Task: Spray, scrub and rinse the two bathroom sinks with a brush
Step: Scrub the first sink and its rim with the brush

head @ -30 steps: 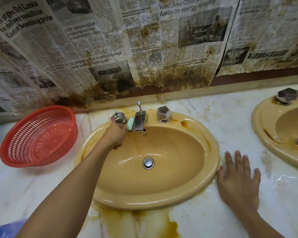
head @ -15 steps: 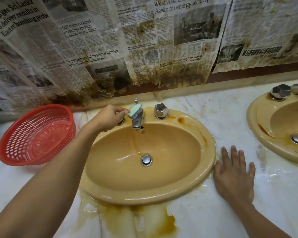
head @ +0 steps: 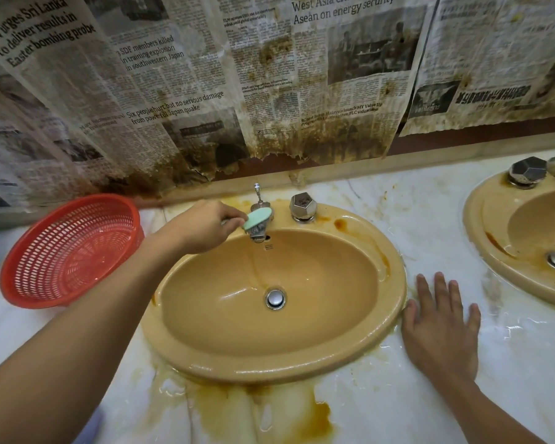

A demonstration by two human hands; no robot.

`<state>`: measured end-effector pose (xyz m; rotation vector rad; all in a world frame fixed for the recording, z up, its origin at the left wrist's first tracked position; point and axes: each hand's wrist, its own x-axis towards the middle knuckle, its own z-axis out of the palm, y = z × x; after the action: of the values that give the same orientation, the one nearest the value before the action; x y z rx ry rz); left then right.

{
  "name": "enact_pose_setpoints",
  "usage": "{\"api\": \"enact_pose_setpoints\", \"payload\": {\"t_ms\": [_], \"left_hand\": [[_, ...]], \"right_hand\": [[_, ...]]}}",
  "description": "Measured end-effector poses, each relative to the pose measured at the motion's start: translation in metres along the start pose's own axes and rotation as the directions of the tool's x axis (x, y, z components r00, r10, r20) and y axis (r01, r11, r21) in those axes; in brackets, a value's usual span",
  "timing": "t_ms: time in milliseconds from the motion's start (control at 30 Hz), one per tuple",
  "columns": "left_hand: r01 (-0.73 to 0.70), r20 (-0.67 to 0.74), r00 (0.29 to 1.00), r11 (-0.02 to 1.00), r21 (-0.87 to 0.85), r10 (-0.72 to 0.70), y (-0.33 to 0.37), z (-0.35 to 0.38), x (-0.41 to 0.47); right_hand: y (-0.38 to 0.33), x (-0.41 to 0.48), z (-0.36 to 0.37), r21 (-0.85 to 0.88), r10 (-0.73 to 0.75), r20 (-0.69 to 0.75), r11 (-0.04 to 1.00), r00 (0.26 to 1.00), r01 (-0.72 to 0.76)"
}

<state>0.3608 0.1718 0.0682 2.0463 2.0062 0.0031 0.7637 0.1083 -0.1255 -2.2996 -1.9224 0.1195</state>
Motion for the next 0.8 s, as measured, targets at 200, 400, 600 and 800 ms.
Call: {"api": "enact_pose_setpoints", "payload": {"t_ms": [200, 400, 600, 800], "left_hand": [[0.128, -0.221, 0.961, 0.974, -0.187, -0.168, -0.038, 0.018, -0.024], [0.318, -0.201, 0.911, 0.923, -0.217, -0.361, -0.077, 0.03, -0.003], [0.277, -0.227, 0.924, 0.947, -0.161, -0.309, -0.073, 0.027, 0.006], [0.255, -0.213, 0.942, 0.966, -0.041, -0.258, -0.057, 0.036, -0.013]], "right_hand": [[0.0, 0.0, 0.0, 0.001, -0.004, 0.0, 1.0, 1.0, 0.004], [-0.001, 0.0, -0.001, -0.006, 0.006, -0.003, 1.0, 1.0, -0.006], [0.0, 0.001, 0.0, -0.009, 0.008, 0.001, 1.0, 1.0, -0.008], [0.0, 0.001, 0.0, 0.012, 0.006, -0.003, 1.0, 1.0, -0.006]]}}
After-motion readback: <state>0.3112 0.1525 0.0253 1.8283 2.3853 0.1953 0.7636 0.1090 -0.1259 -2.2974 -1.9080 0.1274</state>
